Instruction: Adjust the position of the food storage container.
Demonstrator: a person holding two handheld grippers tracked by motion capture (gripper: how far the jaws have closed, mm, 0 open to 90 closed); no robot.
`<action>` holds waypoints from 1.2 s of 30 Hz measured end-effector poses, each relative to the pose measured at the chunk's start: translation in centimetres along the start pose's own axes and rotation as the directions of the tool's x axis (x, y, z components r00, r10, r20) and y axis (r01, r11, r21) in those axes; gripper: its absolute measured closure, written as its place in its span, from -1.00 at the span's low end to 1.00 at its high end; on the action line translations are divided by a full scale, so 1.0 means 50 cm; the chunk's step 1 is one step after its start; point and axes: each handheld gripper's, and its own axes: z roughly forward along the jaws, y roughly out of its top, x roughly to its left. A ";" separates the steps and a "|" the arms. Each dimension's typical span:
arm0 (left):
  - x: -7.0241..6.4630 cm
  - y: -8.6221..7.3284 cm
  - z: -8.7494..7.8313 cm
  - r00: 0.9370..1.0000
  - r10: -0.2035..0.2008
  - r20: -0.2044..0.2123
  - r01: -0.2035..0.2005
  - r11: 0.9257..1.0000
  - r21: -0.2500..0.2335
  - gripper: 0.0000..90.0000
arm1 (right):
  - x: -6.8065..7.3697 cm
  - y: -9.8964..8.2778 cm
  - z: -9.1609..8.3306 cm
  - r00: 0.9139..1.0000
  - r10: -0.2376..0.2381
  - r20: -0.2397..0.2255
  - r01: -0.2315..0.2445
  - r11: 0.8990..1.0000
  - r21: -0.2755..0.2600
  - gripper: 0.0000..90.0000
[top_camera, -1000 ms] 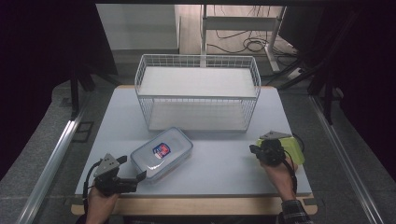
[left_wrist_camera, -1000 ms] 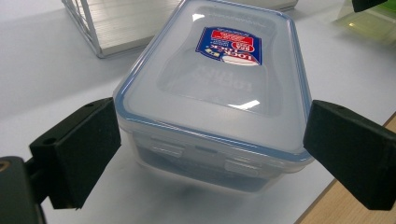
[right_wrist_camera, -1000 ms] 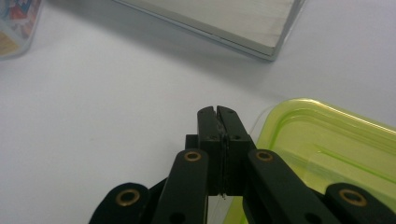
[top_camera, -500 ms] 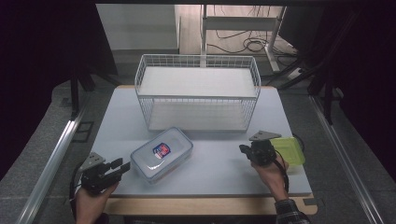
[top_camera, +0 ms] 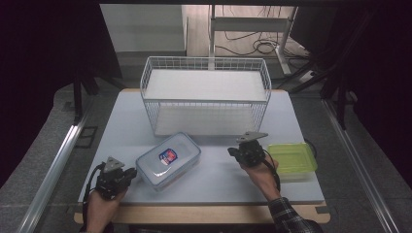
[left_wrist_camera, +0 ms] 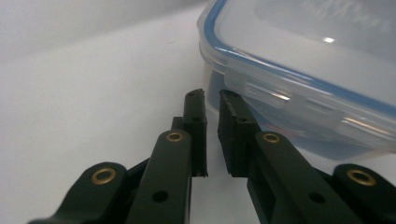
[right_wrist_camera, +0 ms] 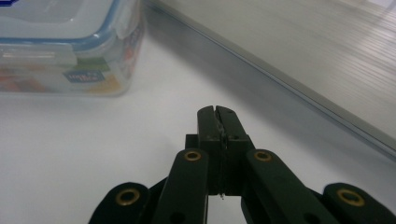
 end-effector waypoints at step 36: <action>-0.054 0.146 0.166 0.981 0.107 0.162 -0.108 0.994 -0.006 0.96 | 0.018 -0.019 0.016 1.000 0.022 0.003 -0.023 0.994 0.105 0.98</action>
